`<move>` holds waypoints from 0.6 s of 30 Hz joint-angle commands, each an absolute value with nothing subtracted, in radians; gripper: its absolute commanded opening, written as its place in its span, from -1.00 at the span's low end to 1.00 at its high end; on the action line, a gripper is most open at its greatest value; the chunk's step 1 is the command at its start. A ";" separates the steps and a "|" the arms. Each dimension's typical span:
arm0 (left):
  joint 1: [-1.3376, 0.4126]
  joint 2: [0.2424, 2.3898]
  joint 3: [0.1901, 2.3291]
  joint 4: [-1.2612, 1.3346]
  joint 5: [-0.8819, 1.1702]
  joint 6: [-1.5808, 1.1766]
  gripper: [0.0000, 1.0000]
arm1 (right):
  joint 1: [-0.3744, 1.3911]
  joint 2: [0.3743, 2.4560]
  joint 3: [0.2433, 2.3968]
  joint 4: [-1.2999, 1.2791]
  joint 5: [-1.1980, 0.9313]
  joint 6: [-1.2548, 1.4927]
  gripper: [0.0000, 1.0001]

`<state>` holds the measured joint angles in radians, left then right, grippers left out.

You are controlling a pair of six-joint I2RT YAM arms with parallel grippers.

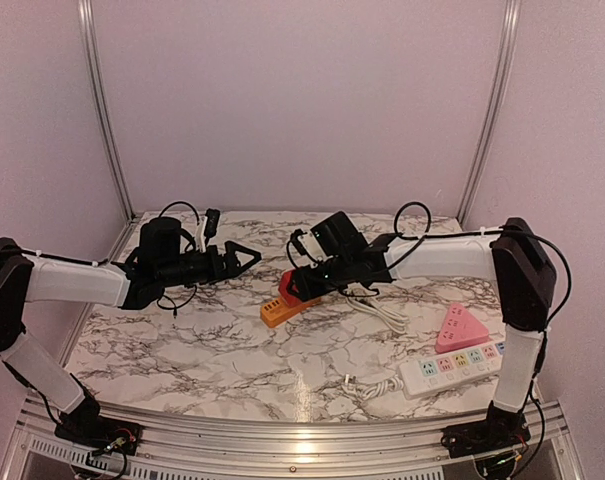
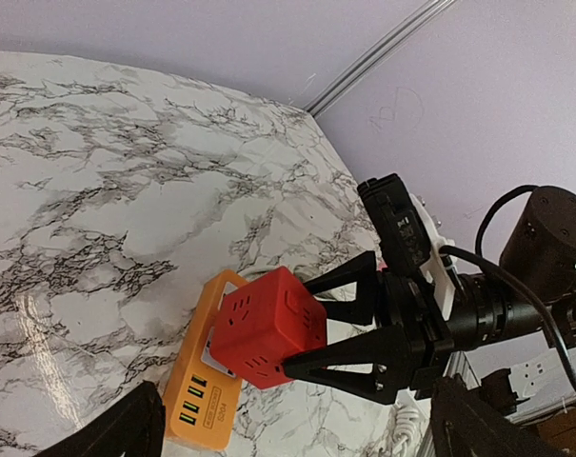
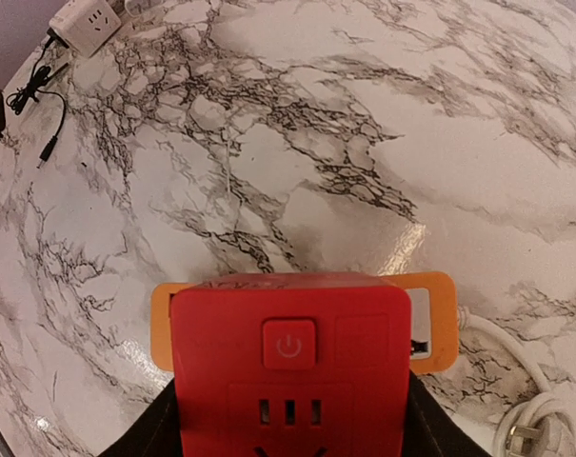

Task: Insert the plug
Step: Insert the socket into the socket slot.

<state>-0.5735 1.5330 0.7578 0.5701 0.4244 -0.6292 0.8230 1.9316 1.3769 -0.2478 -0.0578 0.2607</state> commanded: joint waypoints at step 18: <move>-0.568 1.549 0.750 0.560 0.436 -0.646 0.98 | 0.847 2.016 1.488 -0.334 0.050 0.226 -0.88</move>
<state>-0.5732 1.5406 0.7578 0.5701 0.4259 -0.6445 0.8433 1.9839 1.4361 -0.3000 0.0078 0.2447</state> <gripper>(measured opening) 0.989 0.557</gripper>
